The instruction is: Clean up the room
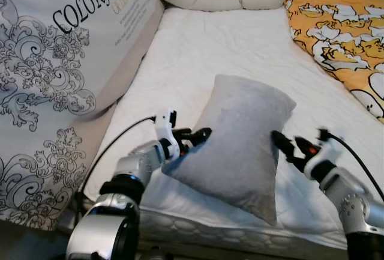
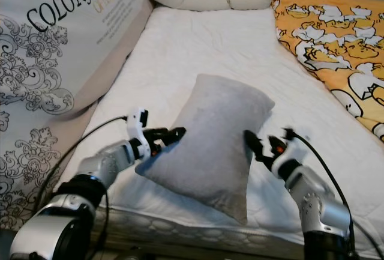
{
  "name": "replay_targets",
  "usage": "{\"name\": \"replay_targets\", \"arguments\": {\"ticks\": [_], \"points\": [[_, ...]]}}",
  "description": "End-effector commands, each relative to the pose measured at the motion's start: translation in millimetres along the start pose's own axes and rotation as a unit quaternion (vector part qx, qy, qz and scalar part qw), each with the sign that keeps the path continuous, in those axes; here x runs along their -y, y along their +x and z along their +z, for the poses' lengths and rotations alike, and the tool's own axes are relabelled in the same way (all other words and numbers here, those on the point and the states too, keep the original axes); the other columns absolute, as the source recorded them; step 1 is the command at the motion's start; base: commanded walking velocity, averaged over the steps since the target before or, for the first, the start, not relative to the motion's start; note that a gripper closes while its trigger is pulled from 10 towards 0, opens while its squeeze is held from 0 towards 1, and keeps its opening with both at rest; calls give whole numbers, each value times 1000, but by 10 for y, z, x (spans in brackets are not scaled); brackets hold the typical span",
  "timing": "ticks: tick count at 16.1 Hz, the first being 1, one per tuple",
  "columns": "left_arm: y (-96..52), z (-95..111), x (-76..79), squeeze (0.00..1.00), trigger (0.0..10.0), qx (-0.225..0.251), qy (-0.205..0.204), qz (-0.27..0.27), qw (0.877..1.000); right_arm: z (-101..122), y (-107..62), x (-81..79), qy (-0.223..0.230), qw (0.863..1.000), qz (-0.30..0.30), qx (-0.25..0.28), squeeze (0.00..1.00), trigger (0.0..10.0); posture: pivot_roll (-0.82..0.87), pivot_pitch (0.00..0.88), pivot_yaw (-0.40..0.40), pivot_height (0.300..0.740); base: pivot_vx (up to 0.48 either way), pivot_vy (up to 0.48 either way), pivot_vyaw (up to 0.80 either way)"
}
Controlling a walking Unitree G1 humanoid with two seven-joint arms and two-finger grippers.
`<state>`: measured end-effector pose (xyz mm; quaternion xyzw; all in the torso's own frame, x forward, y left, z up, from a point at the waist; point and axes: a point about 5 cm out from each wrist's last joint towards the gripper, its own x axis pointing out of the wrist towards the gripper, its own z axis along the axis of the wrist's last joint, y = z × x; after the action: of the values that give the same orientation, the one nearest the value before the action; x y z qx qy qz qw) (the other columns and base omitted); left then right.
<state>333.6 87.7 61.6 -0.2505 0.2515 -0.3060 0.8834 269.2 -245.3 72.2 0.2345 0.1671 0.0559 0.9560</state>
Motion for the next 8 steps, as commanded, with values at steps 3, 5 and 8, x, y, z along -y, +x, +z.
{"name": "replay_targets", "arguments": {"ticks": [3,5,8], "points": [[45,-93,-14,1000,10000,1,-42,22,999,-142,-29,62,121,993,3,10,1000,10000,-79,0,92,740,0,0,0],[85,-138,40,1000,10000,9,-97,-2,995,-296,-56,-17,188,980,61,-26,957,10000,-81,0,95,740,0,0,0],[119,-346,149,0,10000,-53,-83,-52,994,-555,-75,-49,179,974,80,-113,0,10000,-68,0,89,740,0,0,0]]}}
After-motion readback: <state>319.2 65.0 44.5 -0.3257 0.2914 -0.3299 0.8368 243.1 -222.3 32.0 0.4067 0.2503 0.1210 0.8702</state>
